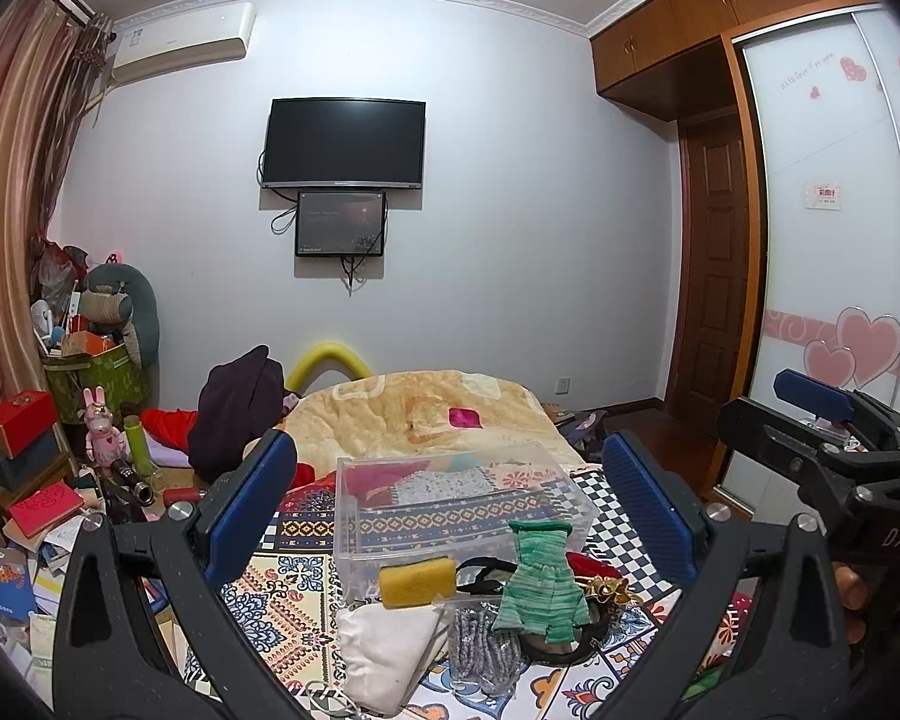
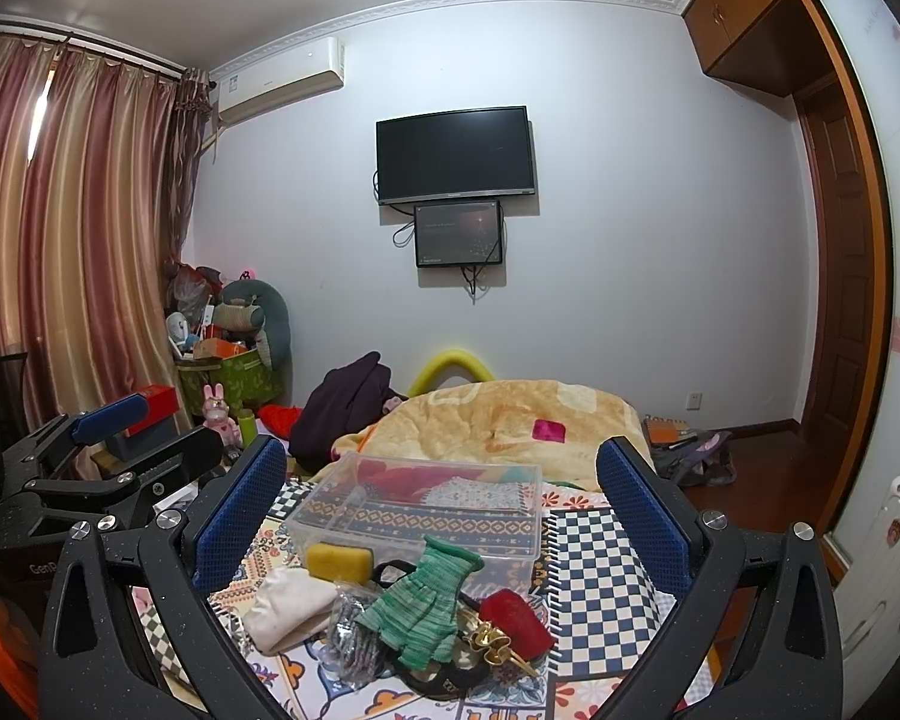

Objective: Organize soft objects

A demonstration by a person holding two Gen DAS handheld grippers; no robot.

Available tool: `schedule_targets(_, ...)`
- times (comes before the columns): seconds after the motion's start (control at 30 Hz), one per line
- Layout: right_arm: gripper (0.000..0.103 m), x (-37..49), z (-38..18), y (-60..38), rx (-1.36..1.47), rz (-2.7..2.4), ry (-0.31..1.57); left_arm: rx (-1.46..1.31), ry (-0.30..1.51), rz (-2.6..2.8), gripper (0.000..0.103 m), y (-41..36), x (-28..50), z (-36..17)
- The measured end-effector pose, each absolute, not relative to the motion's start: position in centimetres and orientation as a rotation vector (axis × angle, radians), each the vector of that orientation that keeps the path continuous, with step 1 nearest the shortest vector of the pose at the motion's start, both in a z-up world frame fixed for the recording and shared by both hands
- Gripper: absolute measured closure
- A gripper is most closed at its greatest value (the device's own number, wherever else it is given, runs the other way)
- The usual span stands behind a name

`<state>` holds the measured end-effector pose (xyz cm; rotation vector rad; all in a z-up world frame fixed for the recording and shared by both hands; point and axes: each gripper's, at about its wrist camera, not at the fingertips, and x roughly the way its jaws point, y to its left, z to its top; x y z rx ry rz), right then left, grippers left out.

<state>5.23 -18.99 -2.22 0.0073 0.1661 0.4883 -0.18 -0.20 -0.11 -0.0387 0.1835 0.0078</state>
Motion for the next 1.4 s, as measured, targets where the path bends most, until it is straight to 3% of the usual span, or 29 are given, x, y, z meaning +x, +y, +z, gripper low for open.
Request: schedule_targets(1.4, 0.0, 5.16, -1.88, -19.3, 0.008, 0.48, 0.173, -0.029, 0.189, 0.007, 0.0, -0.45, 0.08, -0.26)
